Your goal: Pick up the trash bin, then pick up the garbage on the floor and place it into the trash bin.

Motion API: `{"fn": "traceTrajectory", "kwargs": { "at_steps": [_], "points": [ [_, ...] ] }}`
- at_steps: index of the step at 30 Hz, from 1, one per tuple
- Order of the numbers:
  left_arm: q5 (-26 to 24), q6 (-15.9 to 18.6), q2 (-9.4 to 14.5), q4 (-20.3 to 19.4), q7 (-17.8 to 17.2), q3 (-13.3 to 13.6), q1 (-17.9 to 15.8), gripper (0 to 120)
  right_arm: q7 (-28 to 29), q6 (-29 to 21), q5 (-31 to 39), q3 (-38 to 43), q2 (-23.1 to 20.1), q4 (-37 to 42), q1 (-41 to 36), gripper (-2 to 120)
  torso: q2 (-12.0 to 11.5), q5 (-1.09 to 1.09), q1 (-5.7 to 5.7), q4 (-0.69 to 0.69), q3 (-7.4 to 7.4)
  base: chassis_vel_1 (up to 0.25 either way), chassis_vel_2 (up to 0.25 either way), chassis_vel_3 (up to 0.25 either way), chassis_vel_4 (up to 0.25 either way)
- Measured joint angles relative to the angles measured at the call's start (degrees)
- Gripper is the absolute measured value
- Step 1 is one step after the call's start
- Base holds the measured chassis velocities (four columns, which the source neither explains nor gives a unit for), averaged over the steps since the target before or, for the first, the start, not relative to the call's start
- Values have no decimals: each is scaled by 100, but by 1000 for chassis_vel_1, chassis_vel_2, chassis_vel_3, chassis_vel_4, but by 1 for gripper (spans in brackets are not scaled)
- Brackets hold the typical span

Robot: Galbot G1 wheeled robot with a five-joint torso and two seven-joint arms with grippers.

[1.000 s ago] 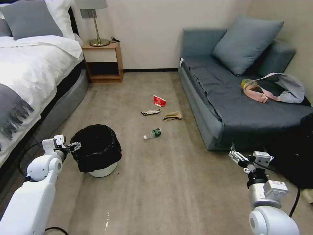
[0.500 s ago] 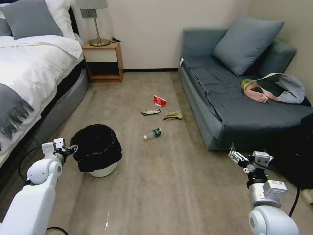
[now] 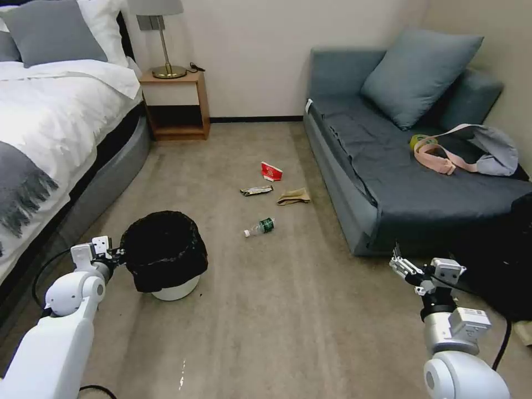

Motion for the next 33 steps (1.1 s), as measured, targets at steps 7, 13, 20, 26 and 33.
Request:
{"fn": "traceTrajectory", "kwargs": {
  "at_steps": [7, 13, 20, 26, 33],
  "points": [
    [-4, -83, -27, 2, 45, -34, 50, 0, -2, 1, 1, -4, -3, 23, -16, 100, 0, 1, 0, -1, 0, 0, 0, 0, 0],
    [-20, -184, -47, -27, 70, -79, 99, 0, -6, 1, -2, -15, 0, 28, -20, 100, 0, 0, 0, -1, 0, 0, 0, 0, 0],
    [-44, -306, -55, -249, 77, -179, 189, 0, -11, 11, -4, -17, 3, 28, -22, 100, 0, 0, 0, -1, 0, 0, 0, 0, 0],
    [-102, -327, -55, -653, 80, -272, 379, 0, -17, 22, -1, -8, -5, 18, -23, 100, 0, 1, 0, -1, 0, 0, 0, 0, 0],
    [-114, -327, -55, -724, 78, -326, 445, 0, -22, 46, -1, -19, -2, 18, -35, 100, 0, 0, 0, 0, 0, 0, 0, 0, 0]
  ]
}}
